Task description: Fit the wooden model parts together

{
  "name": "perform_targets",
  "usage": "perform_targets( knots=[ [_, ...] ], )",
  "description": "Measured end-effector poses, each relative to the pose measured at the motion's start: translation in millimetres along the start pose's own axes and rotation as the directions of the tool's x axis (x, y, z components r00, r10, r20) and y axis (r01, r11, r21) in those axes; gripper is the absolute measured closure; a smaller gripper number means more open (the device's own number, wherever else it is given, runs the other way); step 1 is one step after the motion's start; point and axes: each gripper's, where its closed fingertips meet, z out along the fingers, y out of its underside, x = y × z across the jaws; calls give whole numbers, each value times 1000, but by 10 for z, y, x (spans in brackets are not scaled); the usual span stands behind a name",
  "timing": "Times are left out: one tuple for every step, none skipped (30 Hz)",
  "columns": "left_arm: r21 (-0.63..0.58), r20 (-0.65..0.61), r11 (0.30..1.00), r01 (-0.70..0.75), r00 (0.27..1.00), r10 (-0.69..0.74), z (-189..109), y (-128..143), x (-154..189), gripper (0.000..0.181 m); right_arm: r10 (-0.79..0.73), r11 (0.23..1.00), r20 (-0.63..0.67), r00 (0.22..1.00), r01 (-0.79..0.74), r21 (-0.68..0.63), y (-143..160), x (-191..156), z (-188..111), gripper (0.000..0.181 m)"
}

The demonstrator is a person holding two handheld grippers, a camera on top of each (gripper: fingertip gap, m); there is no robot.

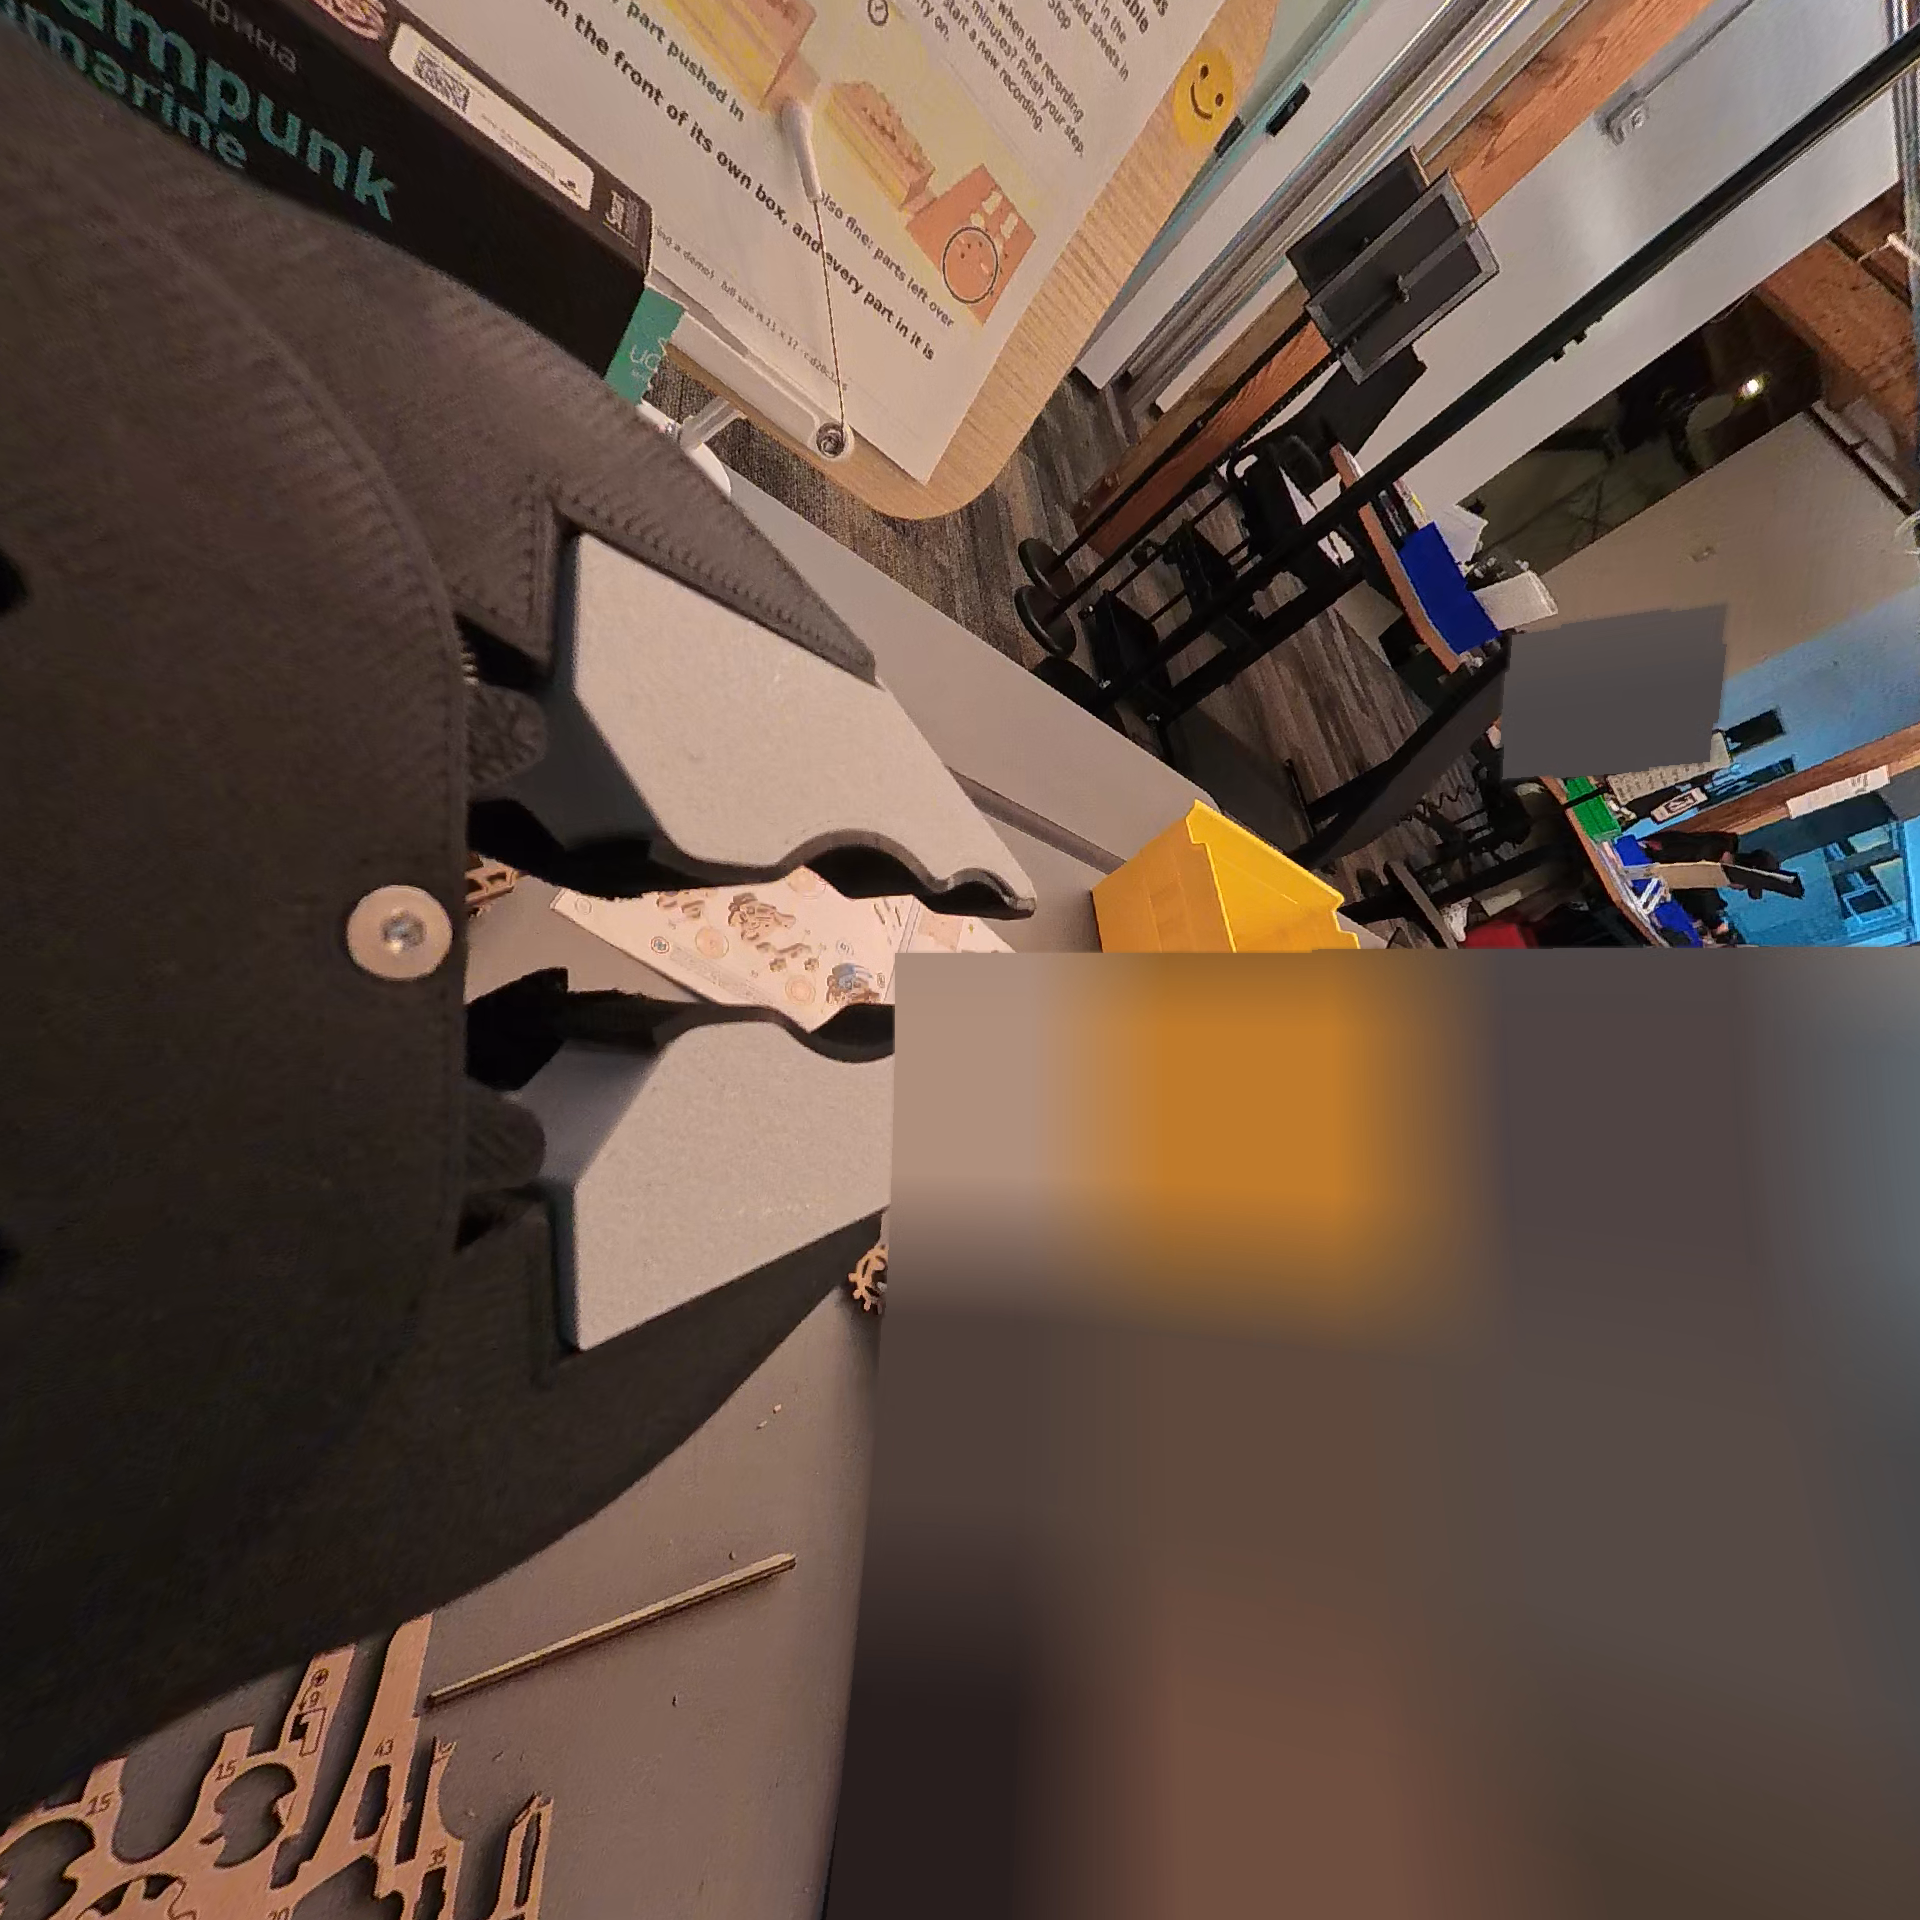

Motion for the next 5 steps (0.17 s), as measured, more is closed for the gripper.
perform_targets(
  knots=[
    [-3,-2,1000,1,1000,-1,5,8,4,170,5,1000,6,1000,-5,-11,10,-7,3,181],
    [-5,-2,1000,0,1000,0,10,14,6,170,5,1000,-5,1000,-5,-17,12,10,-2,181],
    [-8,-3,1000,-2,1000,2,15,21,9,170,0,999,-1,1000,0,-33,20,4,-5,181],
    [-10,-4,1000,-3,1000,2,19,28,10,170,-3,999,-1,1000,3,-50,23,5,-8,181],
    [-13,-3,1000,-4,1000,4,21,32,9,170,-5,998,-1,1000,4,-67,23,1,-5,181]
  ],
)
